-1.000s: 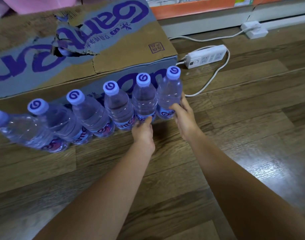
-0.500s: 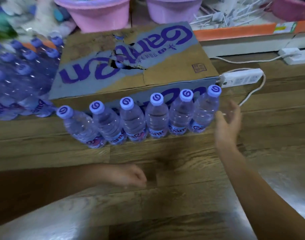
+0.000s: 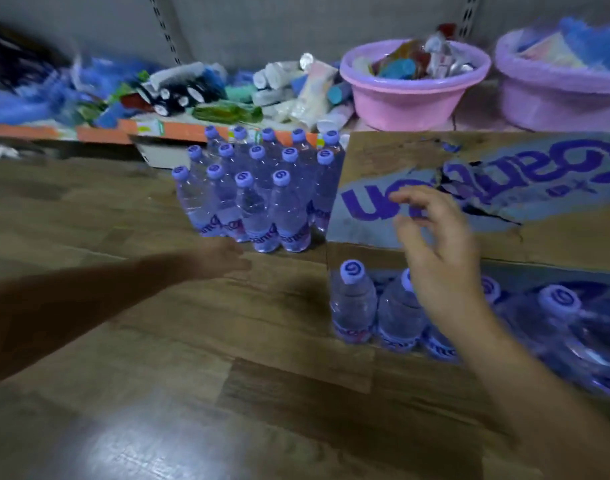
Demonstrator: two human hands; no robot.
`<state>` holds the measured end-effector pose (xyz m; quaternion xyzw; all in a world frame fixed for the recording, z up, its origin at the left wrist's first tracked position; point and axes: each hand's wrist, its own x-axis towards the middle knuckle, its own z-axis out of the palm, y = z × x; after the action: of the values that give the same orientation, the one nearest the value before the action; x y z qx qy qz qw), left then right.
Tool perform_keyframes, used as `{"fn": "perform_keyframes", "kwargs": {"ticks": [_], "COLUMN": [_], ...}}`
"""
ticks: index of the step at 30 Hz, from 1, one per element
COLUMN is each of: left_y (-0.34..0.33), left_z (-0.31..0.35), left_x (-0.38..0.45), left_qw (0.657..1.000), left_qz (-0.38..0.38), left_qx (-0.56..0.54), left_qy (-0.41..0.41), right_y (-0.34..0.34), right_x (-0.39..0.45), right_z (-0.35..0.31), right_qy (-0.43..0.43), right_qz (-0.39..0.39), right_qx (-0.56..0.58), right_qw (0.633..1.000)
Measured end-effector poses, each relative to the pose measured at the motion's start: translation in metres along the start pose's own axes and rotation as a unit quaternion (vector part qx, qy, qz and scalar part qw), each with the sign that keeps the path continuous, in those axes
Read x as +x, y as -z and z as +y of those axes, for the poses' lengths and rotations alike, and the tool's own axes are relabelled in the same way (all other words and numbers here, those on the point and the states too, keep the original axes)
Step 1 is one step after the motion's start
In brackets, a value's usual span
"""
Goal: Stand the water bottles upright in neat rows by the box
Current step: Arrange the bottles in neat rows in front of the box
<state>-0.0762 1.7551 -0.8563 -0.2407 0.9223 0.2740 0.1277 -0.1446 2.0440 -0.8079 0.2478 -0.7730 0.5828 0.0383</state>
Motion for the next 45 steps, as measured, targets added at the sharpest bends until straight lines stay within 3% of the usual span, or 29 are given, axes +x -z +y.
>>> {"fn": "perform_keyframes", "kwargs": {"ticks": [3, 6, 11, 15, 20, 24, 31, 37, 45], "left_y": [0.022, 0.03, 0.03, 0.023, 0.003, -0.012, -0.014, -0.01, -0.036], "left_z": [0.002, -0.007, -0.008, -0.016, -0.034, -0.044, -0.063, -0.078, -0.069], "left_x": [0.034, 0.073, 0.1, 0.113, 0.114, 0.111, 0.113, 0.092, 0.0], "left_qw": [0.992, 0.966, 0.941, 0.946, 0.925, 0.915, 0.935, 0.944, 0.955], "left_qz": [0.116, 0.195, 0.217, 0.194, 0.224, 0.205, 0.185, 0.184, -0.018], "left_qx": [-0.054, -0.17, -0.251, -0.246, -0.272, -0.297, -0.25, -0.219, -0.172], "left_qy": [0.007, 0.02, -0.063, -0.086, -0.145, -0.182, -0.17, -0.166, -0.24], "right_y": [-0.045, -0.078, -0.141, -0.193, -0.234, -0.249, -0.245, -0.235, -0.147], "right_x": [0.005, 0.02, 0.056, 0.089, 0.126, 0.139, 0.113, 0.059, -0.072], "right_z": [-0.005, -0.003, 0.003, 0.02, 0.052, 0.068, 0.073, 0.053, 0.025], "right_qy": [-0.071, -0.121, -0.169, -0.232, -0.278, -0.311, -0.194, -0.123, -0.094], "right_qz": [-0.091, -0.108, -0.143, -0.111, -0.004, -0.036, -0.066, -0.126, -0.304], "right_qx": [0.033, 0.031, -0.04, -0.066, -0.052, -0.017, -0.155, -0.193, -0.14], "right_qw": [0.993, 0.986, 0.974, 0.964, 0.959, 0.95, 0.966, 0.965, 0.938]}}
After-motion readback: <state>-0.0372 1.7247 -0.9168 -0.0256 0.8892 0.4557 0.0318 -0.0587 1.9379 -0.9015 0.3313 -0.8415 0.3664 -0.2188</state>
